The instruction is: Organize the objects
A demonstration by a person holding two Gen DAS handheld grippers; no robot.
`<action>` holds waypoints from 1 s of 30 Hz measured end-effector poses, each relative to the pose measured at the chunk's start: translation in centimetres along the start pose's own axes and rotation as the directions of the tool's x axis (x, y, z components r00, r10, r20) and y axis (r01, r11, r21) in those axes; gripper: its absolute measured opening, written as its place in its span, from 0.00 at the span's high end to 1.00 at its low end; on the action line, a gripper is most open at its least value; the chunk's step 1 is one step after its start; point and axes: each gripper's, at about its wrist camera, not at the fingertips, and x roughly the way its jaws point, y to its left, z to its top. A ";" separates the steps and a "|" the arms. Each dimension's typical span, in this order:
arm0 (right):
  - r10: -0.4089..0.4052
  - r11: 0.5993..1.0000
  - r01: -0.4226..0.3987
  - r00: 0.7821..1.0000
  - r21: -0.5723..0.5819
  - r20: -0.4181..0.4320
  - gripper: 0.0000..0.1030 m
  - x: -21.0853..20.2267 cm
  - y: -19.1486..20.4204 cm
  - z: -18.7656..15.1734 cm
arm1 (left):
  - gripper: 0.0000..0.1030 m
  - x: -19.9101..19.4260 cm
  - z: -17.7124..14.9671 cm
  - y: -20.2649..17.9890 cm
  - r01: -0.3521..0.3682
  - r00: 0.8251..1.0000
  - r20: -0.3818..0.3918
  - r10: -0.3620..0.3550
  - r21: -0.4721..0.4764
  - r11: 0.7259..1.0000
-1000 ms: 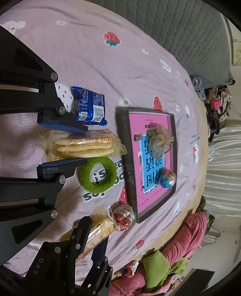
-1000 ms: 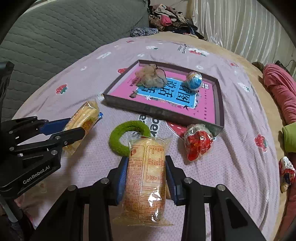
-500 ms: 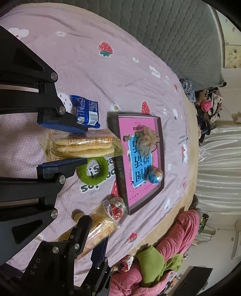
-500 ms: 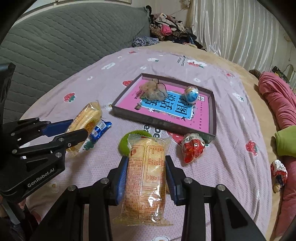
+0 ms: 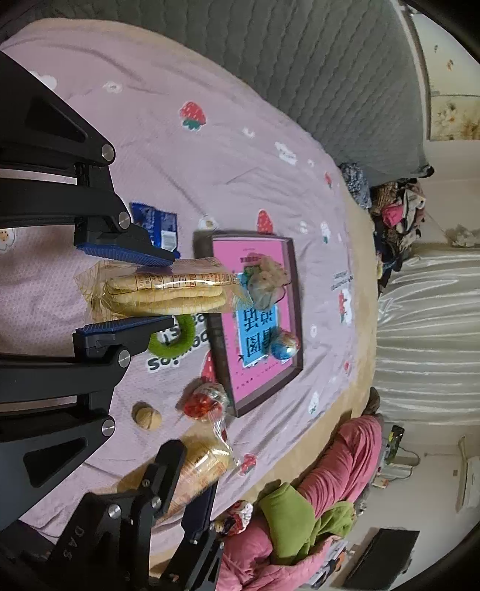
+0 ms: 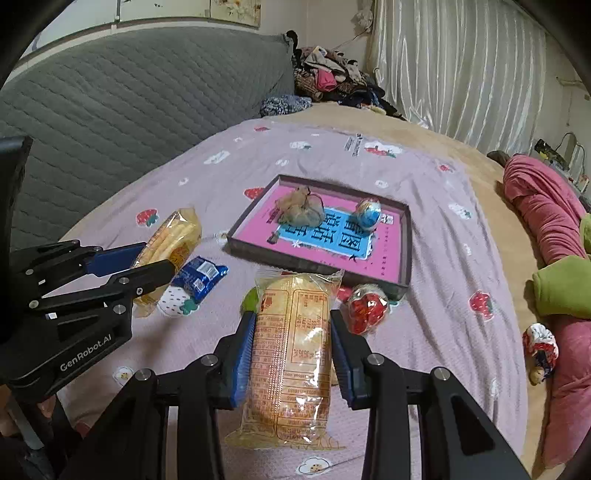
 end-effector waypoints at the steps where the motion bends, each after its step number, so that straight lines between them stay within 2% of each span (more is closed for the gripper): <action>1: -0.002 1.000 0.002 1.000 0.001 0.008 0.62 -0.4 -0.1 0.1 | 0.73 -0.3 0.3 0.1 0.004 1.000 0.003 -0.004 -0.003 1.000; 16: -0.043 0.999 0.045 0.995 -0.019 0.094 0.62 -4.7 -1.2 3.7 | 0.73 -3.5 3.2 0.0 -0.027 0.998 0.062 0.026 0.019 0.999; 30: -0.047 0.999 0.049 0.989 -0.013 0.139 0.62 -5.2 -2.3 7.3 | 0.73 -3.7 7.4 0.2 -0.030 0.995 0.099 0.028 0.016 0.999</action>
